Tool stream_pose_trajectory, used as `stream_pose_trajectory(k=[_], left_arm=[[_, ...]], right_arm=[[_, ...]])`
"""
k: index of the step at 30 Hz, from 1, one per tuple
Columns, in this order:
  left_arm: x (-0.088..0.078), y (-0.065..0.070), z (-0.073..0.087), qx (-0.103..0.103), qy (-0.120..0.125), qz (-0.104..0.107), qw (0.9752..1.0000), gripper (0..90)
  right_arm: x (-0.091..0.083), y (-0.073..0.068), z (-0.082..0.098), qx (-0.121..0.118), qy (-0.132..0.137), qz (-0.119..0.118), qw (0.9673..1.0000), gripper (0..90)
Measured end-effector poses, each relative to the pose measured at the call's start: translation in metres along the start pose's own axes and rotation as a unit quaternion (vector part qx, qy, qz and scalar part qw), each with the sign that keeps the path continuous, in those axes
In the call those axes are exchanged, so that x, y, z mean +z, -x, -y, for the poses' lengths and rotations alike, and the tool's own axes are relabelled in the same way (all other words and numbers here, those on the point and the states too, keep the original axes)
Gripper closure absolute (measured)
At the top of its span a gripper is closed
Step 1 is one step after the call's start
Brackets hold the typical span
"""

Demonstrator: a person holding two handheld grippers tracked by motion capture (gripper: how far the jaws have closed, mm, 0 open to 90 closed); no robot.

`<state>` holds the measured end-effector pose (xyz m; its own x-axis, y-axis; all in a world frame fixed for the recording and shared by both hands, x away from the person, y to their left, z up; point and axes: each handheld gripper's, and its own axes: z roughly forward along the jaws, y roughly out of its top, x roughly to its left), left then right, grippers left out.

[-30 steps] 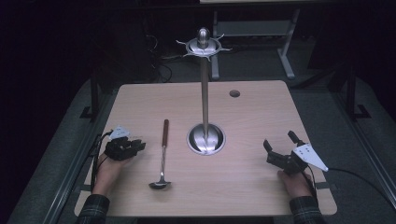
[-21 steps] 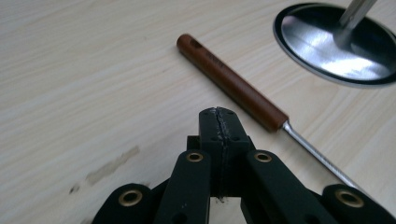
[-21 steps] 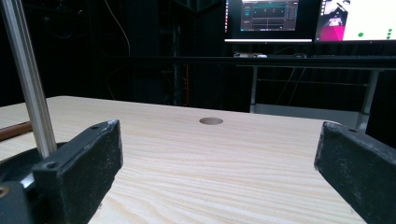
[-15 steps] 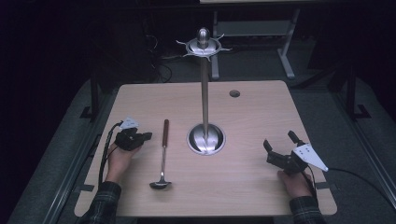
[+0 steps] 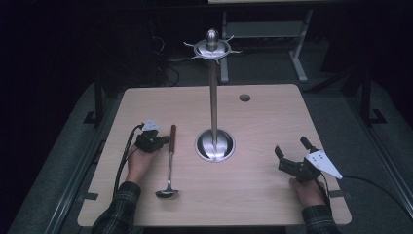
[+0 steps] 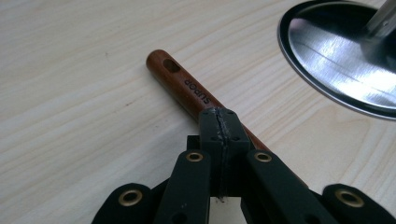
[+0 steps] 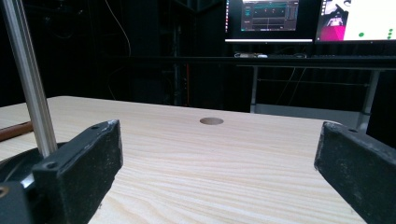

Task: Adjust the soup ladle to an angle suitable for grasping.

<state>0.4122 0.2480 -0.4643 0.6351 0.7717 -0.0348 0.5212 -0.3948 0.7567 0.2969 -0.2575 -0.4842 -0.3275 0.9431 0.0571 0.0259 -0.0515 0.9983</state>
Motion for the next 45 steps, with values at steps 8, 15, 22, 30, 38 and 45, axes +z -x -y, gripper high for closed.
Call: stream_pose_trajectory(k=[8,15,22,30,38,45], left_arm=[[0.004,0.003,0.000,0.003,-0.008,0.012,0.9999,90.0],[0.008,0.011,-0.003,0.010,-0.009,0.030,0.9995,90.0],[0.011,0.021,-0.006,0.022,-0.018,0.045,0.9986,90.0],[0.012,0.027,-0.009,0.026,-0.017,0.062,0.9976,90.0],[0.014,0.034,-0.011,0.028,-0.015,0.078,0.9964,90.0],[0.017,0.040,-0.012,0.033,-0.015,0.091,0.9952,90.0]], right_arm=[[0.000,0.000,0.000,0.000,0.000,0.000,1.0000,0.2],[0.000,0.000,0.000,0.000,0.000,0.000,1.0000,0.2],[0.000,0.000,0.000,0.001,0.000,0.000,1.0000,0.2],[0.000,0.000,0.000,0.000,0.000,0.000,1.0000,0.2],[0.000,0.000,0.000,0.001,0.001,0.000,1.0000,0.2],[0.000,0.000,0.000,0.001,0.001,0.000,1.0000,0.2]])
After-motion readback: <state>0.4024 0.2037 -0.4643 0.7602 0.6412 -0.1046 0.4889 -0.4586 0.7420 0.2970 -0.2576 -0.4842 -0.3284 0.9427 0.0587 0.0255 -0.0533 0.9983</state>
